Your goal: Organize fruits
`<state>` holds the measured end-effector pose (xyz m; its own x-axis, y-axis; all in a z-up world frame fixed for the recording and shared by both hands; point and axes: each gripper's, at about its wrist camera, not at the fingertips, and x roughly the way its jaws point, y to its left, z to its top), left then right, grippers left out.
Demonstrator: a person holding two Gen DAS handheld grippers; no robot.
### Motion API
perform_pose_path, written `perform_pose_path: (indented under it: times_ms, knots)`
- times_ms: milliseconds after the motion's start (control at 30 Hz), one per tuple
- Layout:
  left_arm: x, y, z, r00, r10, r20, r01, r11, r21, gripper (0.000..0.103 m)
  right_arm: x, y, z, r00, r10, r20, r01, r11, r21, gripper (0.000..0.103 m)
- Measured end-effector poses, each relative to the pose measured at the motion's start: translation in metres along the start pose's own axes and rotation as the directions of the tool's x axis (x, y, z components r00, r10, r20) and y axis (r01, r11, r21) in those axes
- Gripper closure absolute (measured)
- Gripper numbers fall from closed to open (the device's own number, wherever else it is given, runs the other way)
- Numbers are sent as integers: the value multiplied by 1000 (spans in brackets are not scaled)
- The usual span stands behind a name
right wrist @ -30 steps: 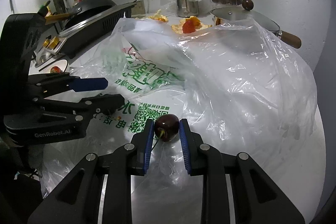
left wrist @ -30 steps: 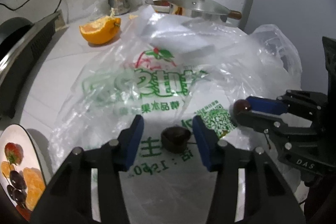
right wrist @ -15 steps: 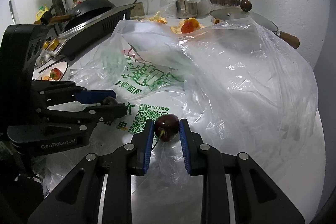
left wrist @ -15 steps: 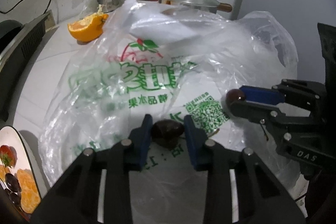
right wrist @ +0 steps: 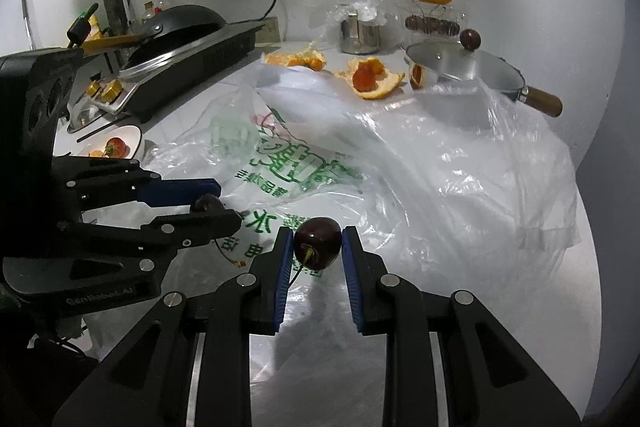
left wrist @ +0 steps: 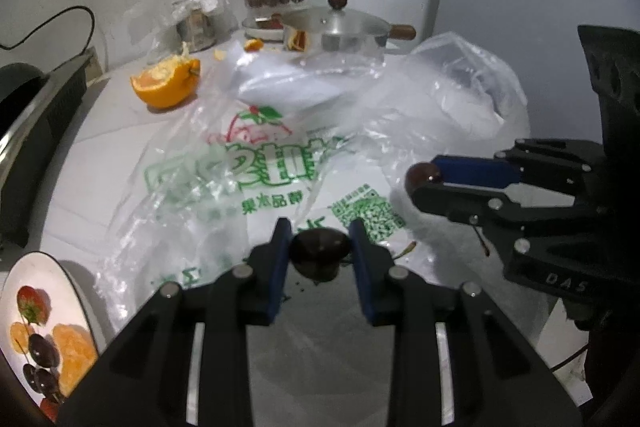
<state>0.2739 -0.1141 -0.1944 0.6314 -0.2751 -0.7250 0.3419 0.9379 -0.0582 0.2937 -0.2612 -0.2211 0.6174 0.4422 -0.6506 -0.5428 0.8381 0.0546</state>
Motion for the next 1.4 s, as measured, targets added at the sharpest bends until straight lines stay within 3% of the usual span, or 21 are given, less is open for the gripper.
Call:
perform_pose_path:
  times_ms: [833, 1400]
  knots:
    - [-72, 24, -32, 995, 22, 96, -20, 999, -26, 73, -23, 71, 12, 1000, 9, 23, -7, 995, -100, 77]
    - [-110, 83, -68, 989, 83, 126, -67, 990, -126, 73, -10, 136, 27, 1000, 10, 9, -8, 980, -196, 77]
